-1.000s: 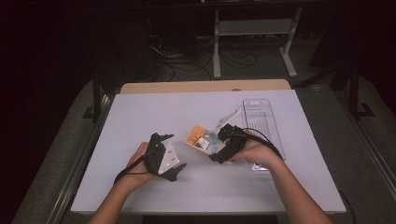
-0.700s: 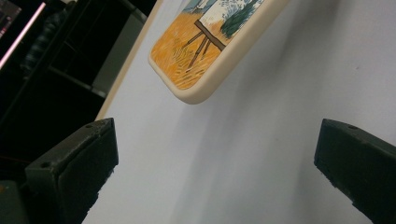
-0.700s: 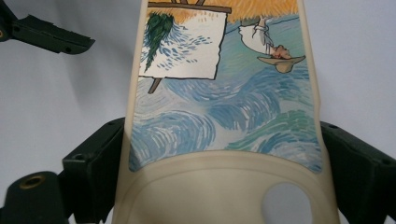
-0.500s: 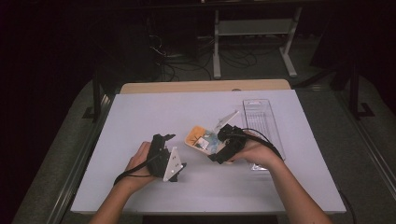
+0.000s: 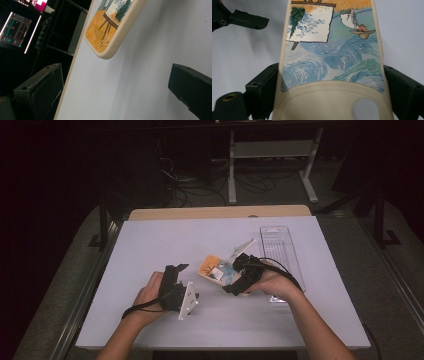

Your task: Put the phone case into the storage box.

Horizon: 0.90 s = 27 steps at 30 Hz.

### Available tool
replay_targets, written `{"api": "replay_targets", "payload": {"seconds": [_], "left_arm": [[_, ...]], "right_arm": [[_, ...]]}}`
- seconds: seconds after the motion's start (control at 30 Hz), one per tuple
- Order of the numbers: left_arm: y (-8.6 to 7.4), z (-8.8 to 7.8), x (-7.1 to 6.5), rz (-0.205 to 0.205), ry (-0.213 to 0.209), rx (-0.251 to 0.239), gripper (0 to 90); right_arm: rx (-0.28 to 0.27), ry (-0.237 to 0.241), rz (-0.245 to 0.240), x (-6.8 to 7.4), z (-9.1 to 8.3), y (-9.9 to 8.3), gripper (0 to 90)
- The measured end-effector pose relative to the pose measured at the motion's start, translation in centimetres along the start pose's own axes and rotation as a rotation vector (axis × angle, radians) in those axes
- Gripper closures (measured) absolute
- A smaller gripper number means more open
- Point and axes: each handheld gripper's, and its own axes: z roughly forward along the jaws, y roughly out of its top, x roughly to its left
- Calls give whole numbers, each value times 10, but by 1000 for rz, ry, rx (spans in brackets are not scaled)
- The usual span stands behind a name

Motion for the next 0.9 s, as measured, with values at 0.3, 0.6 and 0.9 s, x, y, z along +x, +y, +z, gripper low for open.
{"api": "replay_targets", "payload": {"seconds": [0.3, 0.6, 0.9], "left_arm": [[2, 0, -4, 70, 79, -20, 0], [5, 0, -8, 142, 119, -11, 0], [7, 2, -13, 224, 184, -9, 0]], "right_arm": [[0, 2, 0, 0, 0, 0, 102], [1, 4, 0, 1, 1, 0, 102], [3, 6, -2, 2, 3, 1, 102]]}}
